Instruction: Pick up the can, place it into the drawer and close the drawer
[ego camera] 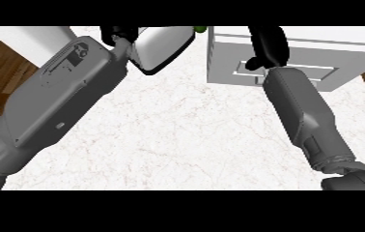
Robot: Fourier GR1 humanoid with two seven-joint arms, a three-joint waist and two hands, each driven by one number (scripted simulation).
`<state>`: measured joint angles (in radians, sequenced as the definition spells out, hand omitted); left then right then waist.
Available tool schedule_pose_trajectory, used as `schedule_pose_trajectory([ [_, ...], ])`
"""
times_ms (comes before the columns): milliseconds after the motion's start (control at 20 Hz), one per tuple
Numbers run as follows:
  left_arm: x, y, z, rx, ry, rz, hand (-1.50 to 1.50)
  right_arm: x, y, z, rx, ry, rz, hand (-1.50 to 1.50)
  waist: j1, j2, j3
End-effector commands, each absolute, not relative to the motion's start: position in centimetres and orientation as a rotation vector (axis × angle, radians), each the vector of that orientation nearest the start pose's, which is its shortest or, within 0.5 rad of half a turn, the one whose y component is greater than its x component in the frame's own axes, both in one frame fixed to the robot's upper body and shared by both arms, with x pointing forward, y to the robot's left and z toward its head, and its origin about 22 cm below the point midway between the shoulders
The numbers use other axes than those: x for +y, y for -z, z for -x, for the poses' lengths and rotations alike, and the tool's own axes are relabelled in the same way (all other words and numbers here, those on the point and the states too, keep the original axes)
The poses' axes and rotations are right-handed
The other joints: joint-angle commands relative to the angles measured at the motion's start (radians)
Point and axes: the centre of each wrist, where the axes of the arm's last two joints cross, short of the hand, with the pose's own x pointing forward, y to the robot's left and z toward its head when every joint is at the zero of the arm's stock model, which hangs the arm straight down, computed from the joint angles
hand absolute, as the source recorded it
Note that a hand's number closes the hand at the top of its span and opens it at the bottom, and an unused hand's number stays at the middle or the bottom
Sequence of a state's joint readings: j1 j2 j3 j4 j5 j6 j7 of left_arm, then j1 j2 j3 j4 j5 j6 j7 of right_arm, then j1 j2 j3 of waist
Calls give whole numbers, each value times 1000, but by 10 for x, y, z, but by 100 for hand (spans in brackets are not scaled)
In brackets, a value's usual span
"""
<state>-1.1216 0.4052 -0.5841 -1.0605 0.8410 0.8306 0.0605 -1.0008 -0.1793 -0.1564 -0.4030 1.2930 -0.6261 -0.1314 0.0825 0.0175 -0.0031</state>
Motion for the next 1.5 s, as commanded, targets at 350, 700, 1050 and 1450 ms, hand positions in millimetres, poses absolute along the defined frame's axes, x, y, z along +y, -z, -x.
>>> schedule_pose_trajectory([
  [350,112,-221,-387,-1731,-137,-30,-150,-205,-103,-465,-1673,-987,1423,-150,28,10,5],
  [700,119,-216,-382,-1723,-134,-26,-150,-207,-134,-475,-1672,-1007,1364,-150,30,13,5],
  [1050,115,-231,-378,-1745,-126,5,-150,-178,-119,-472,-1794,-709,883,-150,40,18,11],
  [1450,123,-212,-371,-1707,-139,-14,-150,-198,-129,-475,-1855,-534,677,-150,25,14,6],
])
